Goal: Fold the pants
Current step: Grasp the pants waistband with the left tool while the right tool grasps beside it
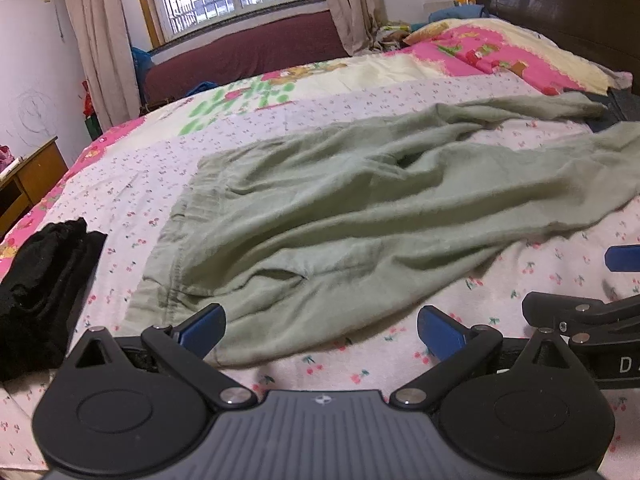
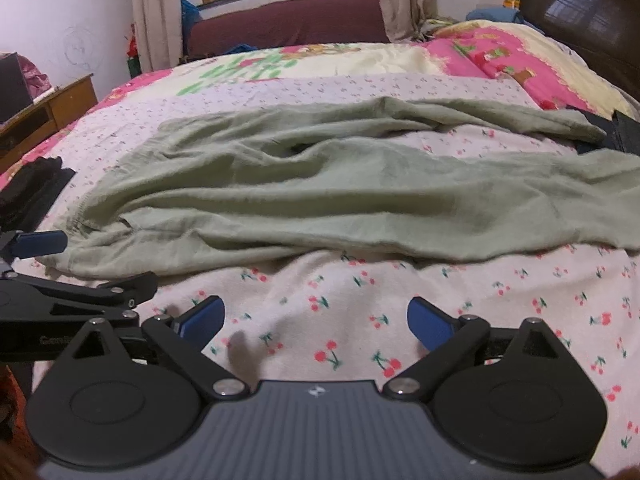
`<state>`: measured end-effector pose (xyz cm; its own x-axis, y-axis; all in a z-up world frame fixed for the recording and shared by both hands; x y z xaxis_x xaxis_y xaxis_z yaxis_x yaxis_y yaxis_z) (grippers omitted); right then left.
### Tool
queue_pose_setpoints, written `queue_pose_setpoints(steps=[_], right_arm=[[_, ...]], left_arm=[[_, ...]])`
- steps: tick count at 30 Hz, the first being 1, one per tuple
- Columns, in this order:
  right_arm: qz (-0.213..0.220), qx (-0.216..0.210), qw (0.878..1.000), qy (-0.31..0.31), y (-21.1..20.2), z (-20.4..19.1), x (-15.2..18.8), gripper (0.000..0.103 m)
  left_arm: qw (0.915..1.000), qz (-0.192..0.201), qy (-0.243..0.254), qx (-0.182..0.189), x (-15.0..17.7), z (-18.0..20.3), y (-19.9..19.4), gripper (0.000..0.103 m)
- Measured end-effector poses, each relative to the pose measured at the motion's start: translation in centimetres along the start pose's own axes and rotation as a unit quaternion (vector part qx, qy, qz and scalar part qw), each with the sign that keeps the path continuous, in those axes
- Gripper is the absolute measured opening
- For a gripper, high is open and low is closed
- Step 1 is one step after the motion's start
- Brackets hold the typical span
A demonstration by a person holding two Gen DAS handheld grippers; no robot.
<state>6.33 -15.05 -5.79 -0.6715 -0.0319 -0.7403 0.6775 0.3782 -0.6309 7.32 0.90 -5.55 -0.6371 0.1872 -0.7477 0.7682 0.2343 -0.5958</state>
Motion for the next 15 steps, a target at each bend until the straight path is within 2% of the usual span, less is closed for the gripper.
queue_pose_setpoints(steps=[4, 8, 12, 15], right_arm=[[0.001, -0.014, 1.0, -0.019, 0.8, -1.3, -0.8, 0.098], [-0.004, -0.034, 0.996, -0.078, 2.4, -4.3, -1.3, 0.098], [-0.005, -0.057, 0.986, -0.155, 4.1, -7.9, -1.8, 0.098], [-0.014, -0.076, 0.977, -0.197, 5.4, -10.1, -1.9, 0.097]], left_arm=[[0.9999, 0.01, -0.007, -0.007, -0.7, -1.5, 0.1, 0.103], [0.9996, 0.015, -0.01, -0.022, -0.8, -4.0, 0.3, 0.103], [0.9993, 0.009, -0.012, -0.033, -0.3, -7.4, 1.1, 0.103], [0.9987, 0.004, 0.018, -0.047, 0.5, -9.0, 2.2, 0.103]])
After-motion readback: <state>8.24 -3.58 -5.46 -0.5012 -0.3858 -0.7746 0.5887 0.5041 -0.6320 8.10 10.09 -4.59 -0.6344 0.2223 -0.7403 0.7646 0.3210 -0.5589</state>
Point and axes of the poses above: each gripper's, at about its wrist camera, not at the fingertips, and y roughly the way its jaws point, z to its right, x to its underside, the point moved 9 cm from there along y, roughly the way its jaws point, and after that the axes turned 11 degrees about -x, right-handed, at the moved point
